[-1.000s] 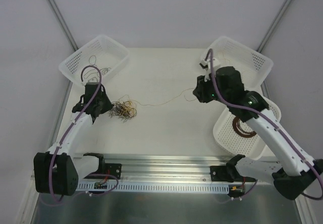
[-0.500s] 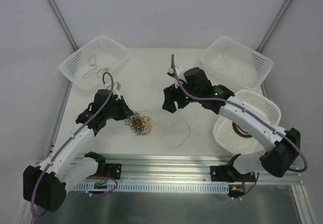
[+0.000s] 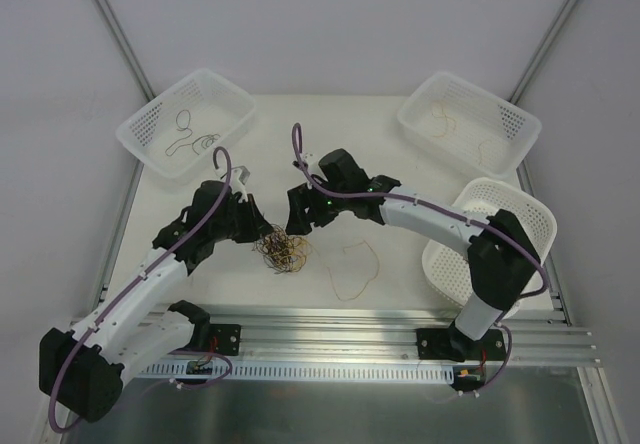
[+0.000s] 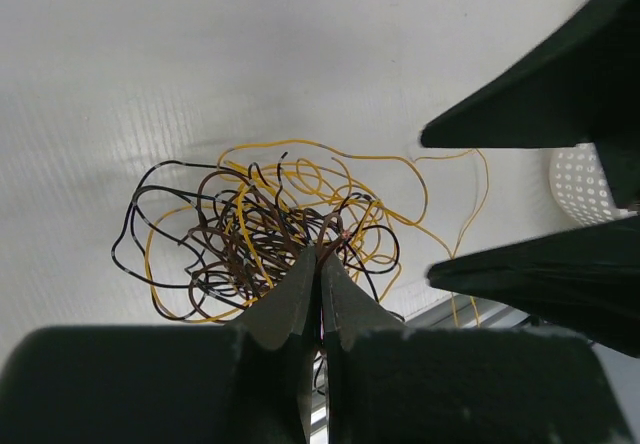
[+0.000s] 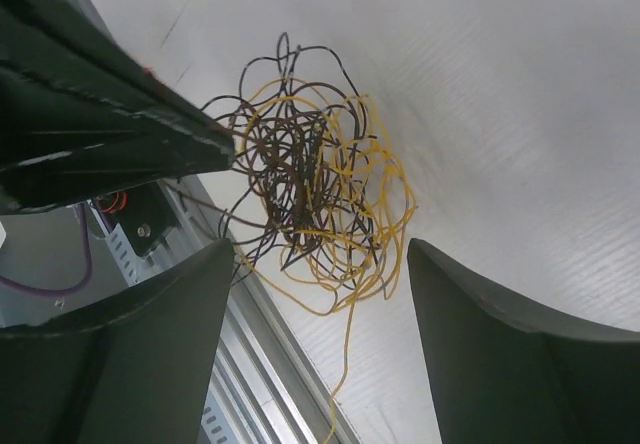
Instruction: Untangle the cables
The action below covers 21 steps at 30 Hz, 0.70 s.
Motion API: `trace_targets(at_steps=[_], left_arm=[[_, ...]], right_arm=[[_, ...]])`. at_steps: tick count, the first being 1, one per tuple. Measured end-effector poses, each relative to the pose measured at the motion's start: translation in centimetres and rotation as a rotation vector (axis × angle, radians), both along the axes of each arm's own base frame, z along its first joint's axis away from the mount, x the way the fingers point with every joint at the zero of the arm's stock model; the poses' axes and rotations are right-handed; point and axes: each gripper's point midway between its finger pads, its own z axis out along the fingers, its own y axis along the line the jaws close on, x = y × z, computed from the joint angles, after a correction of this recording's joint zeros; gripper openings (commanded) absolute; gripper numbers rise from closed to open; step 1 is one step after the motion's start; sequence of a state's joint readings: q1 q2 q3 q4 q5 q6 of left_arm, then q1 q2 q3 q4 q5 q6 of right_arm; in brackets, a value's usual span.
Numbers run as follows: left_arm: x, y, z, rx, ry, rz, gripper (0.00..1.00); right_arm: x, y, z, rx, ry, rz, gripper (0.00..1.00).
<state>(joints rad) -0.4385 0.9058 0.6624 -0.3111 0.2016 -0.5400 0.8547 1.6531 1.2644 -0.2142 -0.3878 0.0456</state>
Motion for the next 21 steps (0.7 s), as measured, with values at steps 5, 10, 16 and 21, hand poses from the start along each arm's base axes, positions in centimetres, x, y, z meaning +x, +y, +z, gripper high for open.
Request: trace_targets(at_steps=[5, 10, 16, 21], left_arm=[[-0.1, 0.0, 0.8, -0.014, -0.027, 0.002, 0.00], [-0.2, 0.3, 1.6, -0.023, -0.063, 0.010, 0.00], [0.2, 1.1, 2.6, -0.012, -0.116, 0.053, 0.00], [0.7, 3.1, 4.3, 0.055, -0.174, 0.130, 0.00]], right_arm=[[-0.7, 1.0, -4.0, -0.044, 0.081, 0.006, 0.64], [-1.4, 1.3, -6.6, -0.069, 0.145, 0.013, 0.44], [-1.5, 0.2, -8.2, -0.094, 0.173, -0.005, 0.01], [0.8, -4.6, -9.5, -0.130, 0.203, -0.134, 0.01]])
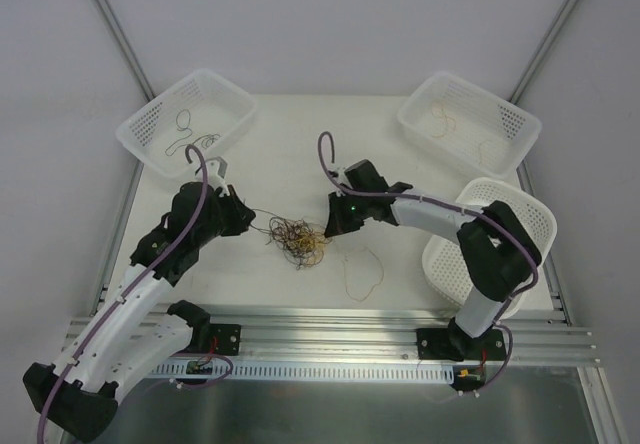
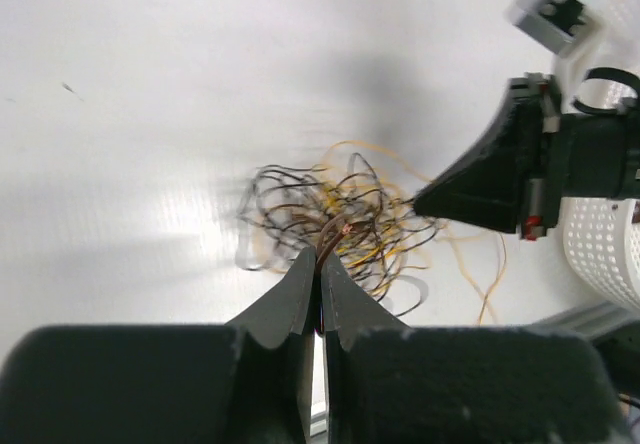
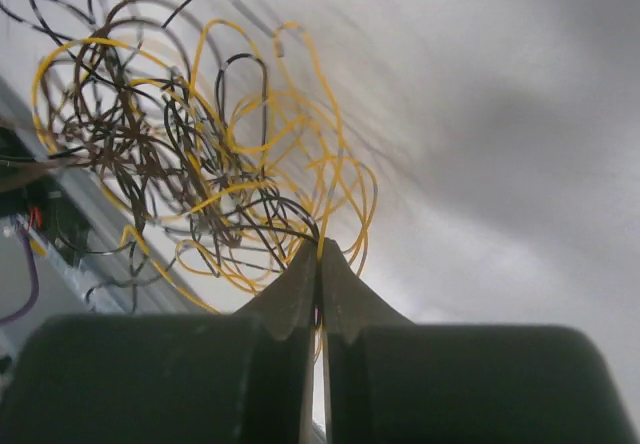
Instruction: Untangle the cables
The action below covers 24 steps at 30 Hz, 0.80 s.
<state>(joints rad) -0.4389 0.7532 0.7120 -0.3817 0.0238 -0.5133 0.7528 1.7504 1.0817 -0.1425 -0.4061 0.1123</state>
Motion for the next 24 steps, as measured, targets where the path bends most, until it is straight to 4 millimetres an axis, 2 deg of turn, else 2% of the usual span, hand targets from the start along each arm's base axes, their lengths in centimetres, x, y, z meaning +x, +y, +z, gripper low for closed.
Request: trace_targets(at_steps=[3, 6, 10, 14, 22, 24], left_arm=[[0.7, 1.6, 2.4, 0.051, -0.059, 0.067, 0.00], [1.4, 4.0, 5.1, 0.107, -0.121, 0.165, 0.00], [2.0, 7.9, 7.2, 0.175, -0.152, 0.317, 0.00], [1.9, 10.6, 7.1, 0.227, -0.133, 0.409, 0.00], [1.5, 10.0, 5.1, 0.232, -0.075, 0.361, 0.00], [1.3, 10.0, 4.6, 0.241, -0.061, 0.354, 0.00]], right_arm=[[2.9, -4.7, 1.2, -0.025, -0.027, -0.137, 0.01], [6.0, -9.4, 3.9, -0.036, -0.093, -0.280, 0.01], [7.8, -13.4, 7.2, -0.040, -0.165, -0.399, 0.01], [8.3, -15.3, 8.7, -0.061, -0.191, -0.454, 0.01], [7.8, -15.4, 8.7, -0.071, -0.169, -0.449, 0.01], [7.9, -15.4, 8.9, -0.075, -0.164, -0.447, 0.18]])
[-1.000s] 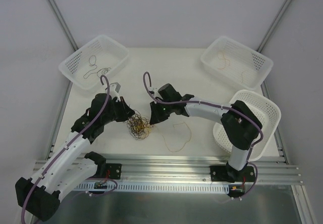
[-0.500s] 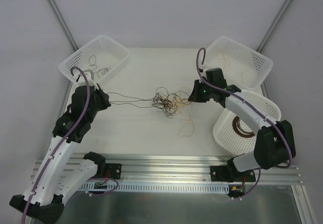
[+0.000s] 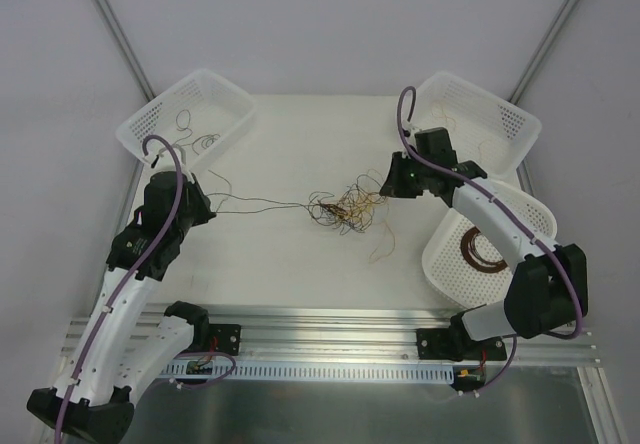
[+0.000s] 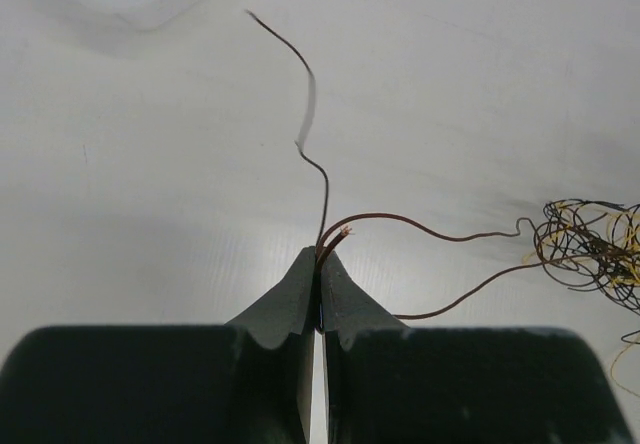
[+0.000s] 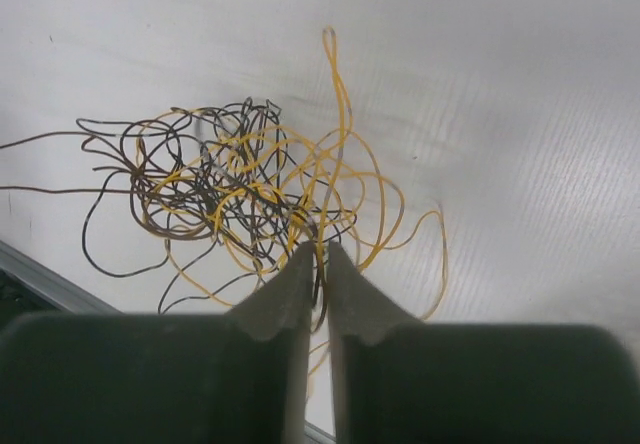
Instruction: Untangle the cables
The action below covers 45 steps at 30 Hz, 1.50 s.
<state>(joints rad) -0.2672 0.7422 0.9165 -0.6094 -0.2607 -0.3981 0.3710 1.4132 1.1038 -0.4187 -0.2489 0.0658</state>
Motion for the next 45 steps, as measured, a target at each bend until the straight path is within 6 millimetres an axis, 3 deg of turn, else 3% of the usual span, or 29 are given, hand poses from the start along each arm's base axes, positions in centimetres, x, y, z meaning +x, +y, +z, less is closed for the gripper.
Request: trace_targets(at_steps=[2, 5, 8, 18, 23, 27, 33, 39, 42, 43, 45], left_arm=[[-0.1, -0.2, 0.0, 0.002, 0.002, -0.015, 0.00], [-0.3, -1.1, 0.0, -0.009, 0.004, -0.075, 0.00], [-0.4, -2.6, -0.1, -0.042, 0.013, -0.159, 0.00], [-1.1, -8.0, -0.9, -0.199, 0.019, -0.428, 0.00], [-1.5, -9.7, -0.1, -0.255, -0.010, -0.523, 0.00], [-1.8, -10.6, 0.5, -0.286, -0.034, -0.577, 0.00], [-2.4, -11.4, 0.6, -0.321, -0.040, -0.618, 0.00], [-2.7, -11.8, 1.3, -0.343, -0.059, -0.644, 0.00], [-2.9, -11.9, 1.6, -0.346, -0.073, -0.653, 0.00], [-2.9, -11.8, 1.7, -0.345, -0.078, -0.654, 0.00], [-2.9, -11.8, 1.5, -0.346, -0.081, -0.653, 0.00]], right_arm=[[0.6, 0.3, 0.7, 0.002, -0.010, 0.006, 0.37], [1.3, 1.1, 2.2, 0.000, -0.052, 0.038, 0.54], [1.0, 2.7, 3.9, -0.016, -0.105, 0.111, 0.62], [-5.3, 11.6, 7.2, 0.034, -0.244, 0.505, 0.68], [-7.4, 15.5, 8.5, 0.122, -0.301, 0.624, 0.68], [-8.0, 18.2, 8.0, 0.169, -0.303, 0.687, 0.68], [-8.9, 21.9, 5.7, 0.208, -0.252, 0.770, 0.68], [-9.0, 24.4, 4.6, 0.235, -0.237, 0.804, 0.54], [-8.7, 24.8, 3.8, 0.231, -0.228, 0.805, 0.31], [-8.6, 24.8, 3.8, 0.230, -0.229, 0.805, 0.13], [-8.4, 24.9, 4.1, 0.229, -0.238, 0.810, 0.01]])
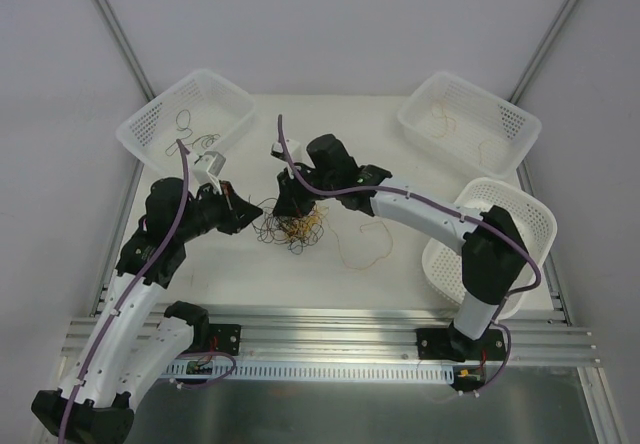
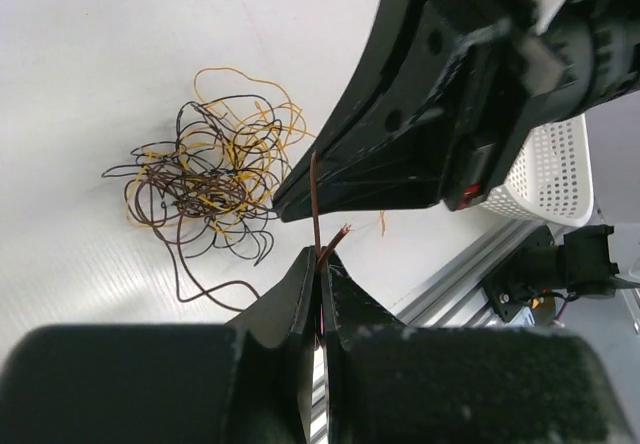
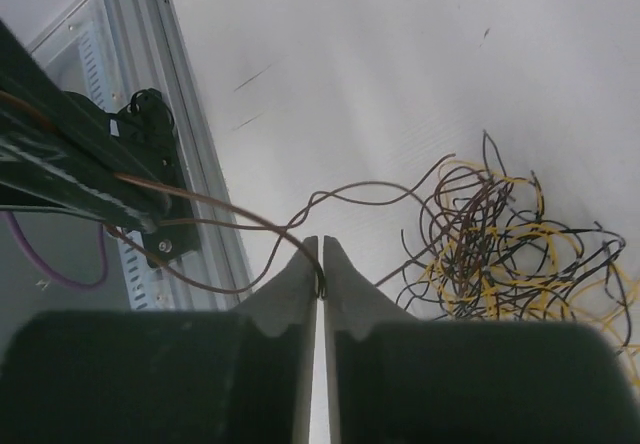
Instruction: Untangle the cables
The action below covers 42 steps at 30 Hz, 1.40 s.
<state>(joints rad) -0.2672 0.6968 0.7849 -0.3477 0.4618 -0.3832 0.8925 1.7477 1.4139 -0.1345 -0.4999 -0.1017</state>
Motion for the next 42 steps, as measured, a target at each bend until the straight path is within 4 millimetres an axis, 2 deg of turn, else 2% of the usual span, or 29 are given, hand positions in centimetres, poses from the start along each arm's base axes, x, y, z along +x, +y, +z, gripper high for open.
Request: trace_targets(at_steps=[3, 5, 6, 8, 11, 14, 16, 18, 22, 26, 35, 38, 42], left_arm=[[0.1, 0.4, -0.7, 0.004, 0.013, 0.032, 0.06], [0.4, 0.8, -1.3, 0.009, 0.023, 0.067, 0.16], [0.5, 1.1, -1.5, 0.014, 0.022, 0.090, 0.26], [0.8, 1.8, -2.1, 0.023, 0.028, 0.137, 0.32], [1.0, 2.6, -2.9, 0.037, 0.032, 0.191, 0.36], [1.2, 3.0, -3.5, 0.048, 0.039, 0.216, 0.37], [1.3, 3.1, -3.8, 0.053, 0.046, 0.224, 0.41], [1.4, 3.1, -4.2, 0.058, 0.058, 0.227, 0.48], [1.6, 2.6, -4.3, 0.050, 0.068, 0.200, 0.66], [1.7, 1.1, -3.8, 0.008, 0.054, 0.128, 0.73], [1.6, -3.3, -2.8, -0.039, -0.003, -0.035, 0.78], [2.0, -4.9, -2.7, -0.049, -0.033, -0.072, 0.79], [3.3, -6.7, -2.9, -0.052, -0.077, -0.088, 0.78]], right_arm=[[0.5, 0.1, 1.4, 0.013, -0.025, 0.001, 0.01], [0.9, -0.3, 2.5, 0.017, -0.045, -0.009, 0.01], [1.3, -0.9, 3.1, 0.014, -0.055, -0.023, 0.01], [2.3, -2.1, 4.8, 0.017, -0.079, -0.058, 0.01], [4.6, -4.5, 9.2, 0.043, -0.142, -0.141, 0.01], [6.2, -6.8, 15.0, 0.100, -0.240, -0.221, 0.01], [5.9, -8.0, 18.8, 0.153, -0.305, -0.248, 0.01], [4.8, -8.9, 21.9, 0.202, -0.355, -0.253, 0.01], [3.2, -10.4, 26.0, 0.263, -0.426, -0.267, 0.01], [3.4, -11.0, 27.3, 0.273, -0.451, -0.305, 0.01], [4.1, -11.9, 30.1, 0.299, -0.496, -0.375, 0.01], [4.0, -12.5, 32.3, 0.339, -0.523, -0.399, 0.01], [3.9, -12.6, 33.4, 0.372, -0.530, -0.408, 0.01]])
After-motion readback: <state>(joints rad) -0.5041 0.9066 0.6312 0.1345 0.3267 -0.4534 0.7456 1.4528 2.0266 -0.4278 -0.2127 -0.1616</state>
